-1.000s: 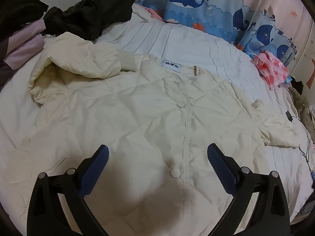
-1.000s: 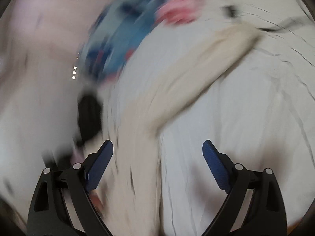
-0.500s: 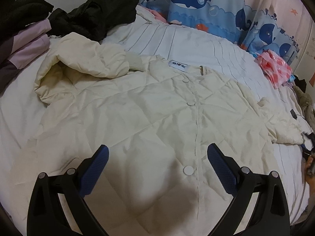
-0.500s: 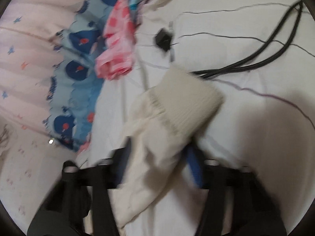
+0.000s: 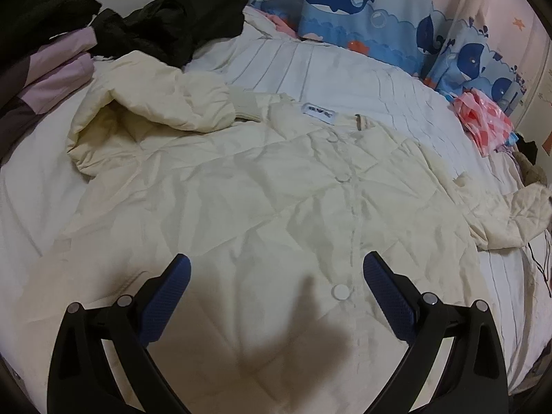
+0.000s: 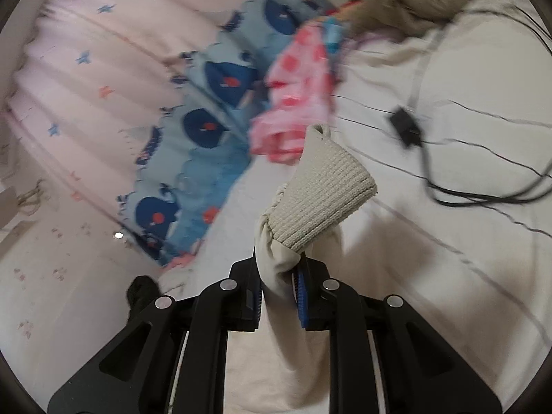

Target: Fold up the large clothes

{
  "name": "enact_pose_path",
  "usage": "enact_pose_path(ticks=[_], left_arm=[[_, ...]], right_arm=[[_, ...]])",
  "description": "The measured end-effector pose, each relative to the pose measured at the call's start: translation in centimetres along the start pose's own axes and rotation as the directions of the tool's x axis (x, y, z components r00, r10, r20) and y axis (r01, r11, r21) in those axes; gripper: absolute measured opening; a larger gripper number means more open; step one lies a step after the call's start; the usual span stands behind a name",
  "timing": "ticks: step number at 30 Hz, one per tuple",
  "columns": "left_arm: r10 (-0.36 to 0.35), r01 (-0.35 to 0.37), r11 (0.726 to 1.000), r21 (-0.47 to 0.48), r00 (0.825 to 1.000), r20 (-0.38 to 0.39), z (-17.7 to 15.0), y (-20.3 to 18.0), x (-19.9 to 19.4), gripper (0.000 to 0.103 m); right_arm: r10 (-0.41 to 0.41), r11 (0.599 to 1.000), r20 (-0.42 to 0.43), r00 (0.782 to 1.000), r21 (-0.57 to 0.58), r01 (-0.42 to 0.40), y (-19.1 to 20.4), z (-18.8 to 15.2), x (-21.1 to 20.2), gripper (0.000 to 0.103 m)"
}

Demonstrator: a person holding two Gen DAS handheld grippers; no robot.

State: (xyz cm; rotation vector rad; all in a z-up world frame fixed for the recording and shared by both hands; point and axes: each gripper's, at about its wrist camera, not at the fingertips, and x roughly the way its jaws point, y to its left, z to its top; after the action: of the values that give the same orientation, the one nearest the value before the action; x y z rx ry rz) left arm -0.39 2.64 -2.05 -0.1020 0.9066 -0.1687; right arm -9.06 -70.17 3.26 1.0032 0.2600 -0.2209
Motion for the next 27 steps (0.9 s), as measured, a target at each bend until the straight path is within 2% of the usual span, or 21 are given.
enact_pose_path(ticks=[8, 15, 20, 25, 27], left_arm=[[0.012, -0.012, 0.992, -0.126, 1.000, -0.006, 0.8, 4.5, -0.5, 0.096], [0.008, -0.005, 0.975, -0.220, 1.000, 0.013, 1.5, 7.3, -1.1, 0.096], [-0.005, 0.012, 0.965, -0.263, 1.000, 0.026, 1.9, 8.7, -1.6, 0.096], [-0.009, 0.021, 0.950, -0.312, 0.999, 0.039, 2.3, 10.4, -2.0, 0.096], [0.000, 0.015, 0.944, -0.330, 0.999, 0.046, 2.4, 11.3, -2.2, 0.096]], right_arm=[[0.113, 0.986, -0.054, 0.992, -0.113, -0.119, 11.9, -2.5, 1.9, 0.015], [0.211, 0.950, -0.161, 0.964, -0.199, -0.241, 22.5, -7.7, 6.0, 0.015], [0.285, 0.910, -0.256, 0.924, -0.229, -0.345, 30.0, -13.0, 9.1, 0.015], [0.340, 0.865, -0.376, 0.862, -0.234, -0.443, 36.3, -20.1, 12.6, 0.015], [0.350, 0.846, -0.432, 0.831, -0.235, -0.479, 38.5, -24.0, 14.0, 0.015]])
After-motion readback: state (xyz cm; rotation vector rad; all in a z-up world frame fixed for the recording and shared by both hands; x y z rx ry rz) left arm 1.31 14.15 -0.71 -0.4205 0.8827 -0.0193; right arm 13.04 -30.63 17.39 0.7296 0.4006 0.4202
